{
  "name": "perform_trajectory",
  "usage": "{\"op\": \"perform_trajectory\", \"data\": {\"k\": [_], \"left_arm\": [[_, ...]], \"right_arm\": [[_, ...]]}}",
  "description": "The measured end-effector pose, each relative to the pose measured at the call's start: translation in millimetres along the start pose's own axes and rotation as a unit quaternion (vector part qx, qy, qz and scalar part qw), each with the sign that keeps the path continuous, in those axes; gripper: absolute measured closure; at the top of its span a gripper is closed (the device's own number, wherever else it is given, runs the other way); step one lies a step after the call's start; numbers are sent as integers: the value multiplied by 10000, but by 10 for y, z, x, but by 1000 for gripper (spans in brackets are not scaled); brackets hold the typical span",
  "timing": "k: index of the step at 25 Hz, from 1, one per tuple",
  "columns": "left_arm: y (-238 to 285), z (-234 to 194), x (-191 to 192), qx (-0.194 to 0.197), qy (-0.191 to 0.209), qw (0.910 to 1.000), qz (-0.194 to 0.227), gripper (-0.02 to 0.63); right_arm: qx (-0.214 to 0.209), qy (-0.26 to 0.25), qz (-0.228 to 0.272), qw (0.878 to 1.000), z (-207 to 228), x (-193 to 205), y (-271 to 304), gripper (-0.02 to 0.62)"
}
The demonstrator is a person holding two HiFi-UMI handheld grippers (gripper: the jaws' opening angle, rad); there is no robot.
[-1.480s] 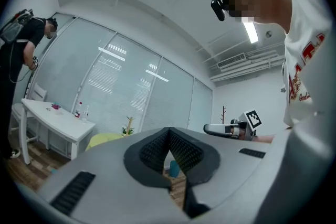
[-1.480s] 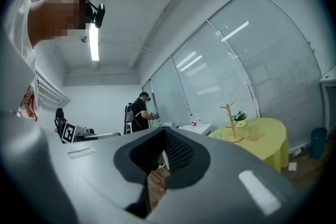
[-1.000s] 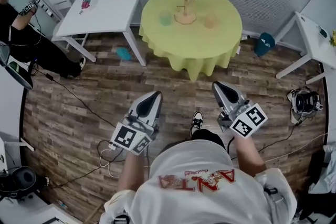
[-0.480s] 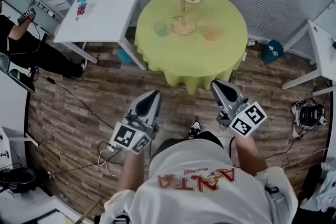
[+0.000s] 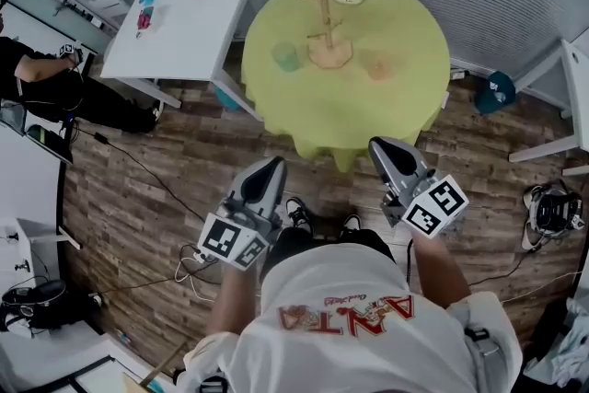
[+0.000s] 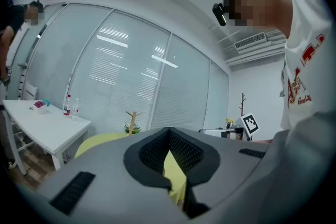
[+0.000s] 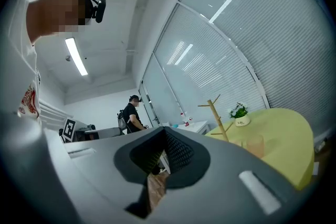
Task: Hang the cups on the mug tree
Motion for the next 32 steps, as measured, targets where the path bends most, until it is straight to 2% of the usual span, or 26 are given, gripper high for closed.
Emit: {"op": "perform_trajectory", "data": {"k": [7, 12, 16, 19, 24, 27, 28, 29, 32], "left_arm": [[392, -537, -24, 388, -109, 9992, 60, 597], [688, -1217, -157, 627, -193, 9978, 100, 597], [798, -1774, -258, 736, -72, 9973, -9, 597], [844, -2128, -275, 834, 48, 9965, -76, 597], [932, -2504, -148, 764, -136, 9966, -273, 597], [1004, -2520, -37, 700, -208, 9965, -397, 597], [1022, -2507, -3, 668, -250, 9966, -422, 597], [1040, -2490, 28, 619, -286, 9967, -445, 597], [1092, -2412, 96, 393, -355, 9973, -502, 597]], "right_arm": [[544, -183, -30, 9983, 241, -36, 346, 598], [851, -431, -191, 9953, 351, -65, 967, 597], [1016, -641, -356, 9921, 403, -40, 1586, 597], [1195, -746, -520, 9887, 434, 74, 1966, 597], [1370, -808, -1057, 9816, 669, 463, 2363, 596], [1286, -758, -1366, 9793, 949, 739, 2542, 488], [1256, -793, -1485, 9777, 1041, 829, 2601, 484], [1225, -836, -1602, 9759, 1133, 913, 2658, 439], [1132, -906, -1956, 9699, 1409, 1151, 2823, 366]]}}
Point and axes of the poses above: the fingertips, and each gripper's own axes: y forward along the fingers, z to its right, x out of its underside, the point moved 8 cm from there along -y, backward along the fingers, and after that the axes turned 1 degree about -z, right-handed, at the moved point
